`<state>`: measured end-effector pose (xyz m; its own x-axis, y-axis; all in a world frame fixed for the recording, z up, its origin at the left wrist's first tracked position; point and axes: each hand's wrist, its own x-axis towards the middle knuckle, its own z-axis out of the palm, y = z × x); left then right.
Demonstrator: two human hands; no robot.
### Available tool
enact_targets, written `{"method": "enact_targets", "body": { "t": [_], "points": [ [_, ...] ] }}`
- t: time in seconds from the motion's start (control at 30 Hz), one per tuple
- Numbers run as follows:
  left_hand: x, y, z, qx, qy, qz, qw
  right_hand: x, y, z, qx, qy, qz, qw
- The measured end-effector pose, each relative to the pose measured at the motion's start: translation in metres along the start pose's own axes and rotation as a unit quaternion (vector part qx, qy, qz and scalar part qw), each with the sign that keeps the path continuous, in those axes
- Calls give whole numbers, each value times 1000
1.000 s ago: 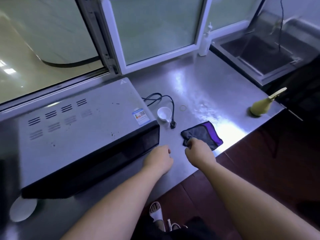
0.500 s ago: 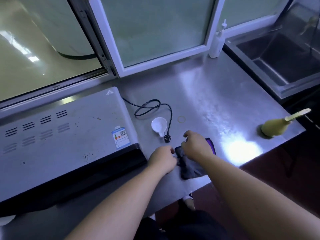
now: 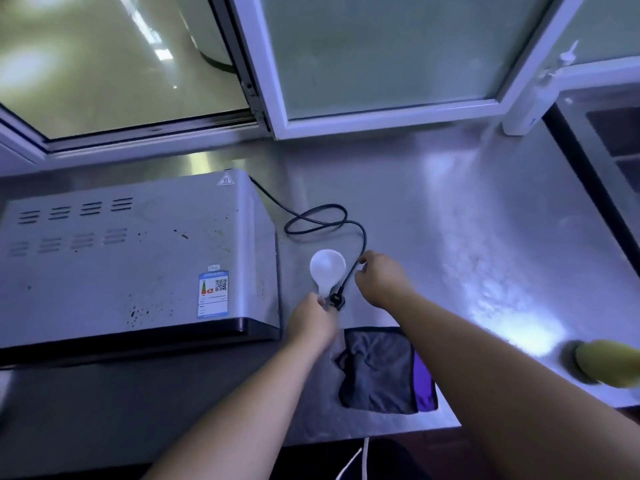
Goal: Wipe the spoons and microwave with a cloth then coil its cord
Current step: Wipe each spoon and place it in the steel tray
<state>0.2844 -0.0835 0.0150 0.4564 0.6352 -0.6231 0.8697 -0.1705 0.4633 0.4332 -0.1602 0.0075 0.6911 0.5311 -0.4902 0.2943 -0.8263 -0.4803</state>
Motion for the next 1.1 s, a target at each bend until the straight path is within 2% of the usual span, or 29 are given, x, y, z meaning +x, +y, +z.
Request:
{"method": "enact_targets", "body": {
  "t": [0.23, 0.5, 0.77, 1.1],
  "points": [
    [34, 1, 8, -96, 36, -87, 991, 55, -23, 16, -52, -41, -43, 997],
    [66, -8, 17, -132, 29, -88, 987, 83, -26, 40, -107, -98, -66, 987],
    [68, -5, 16, -185, 22, -129, 974, 82, -23, 46, -63, -80, -51, 993],
    [35, -5, 5, -190, 21, -112, 975, 45, -12, 24, -30, -22, 10, 999]
  ]
}}
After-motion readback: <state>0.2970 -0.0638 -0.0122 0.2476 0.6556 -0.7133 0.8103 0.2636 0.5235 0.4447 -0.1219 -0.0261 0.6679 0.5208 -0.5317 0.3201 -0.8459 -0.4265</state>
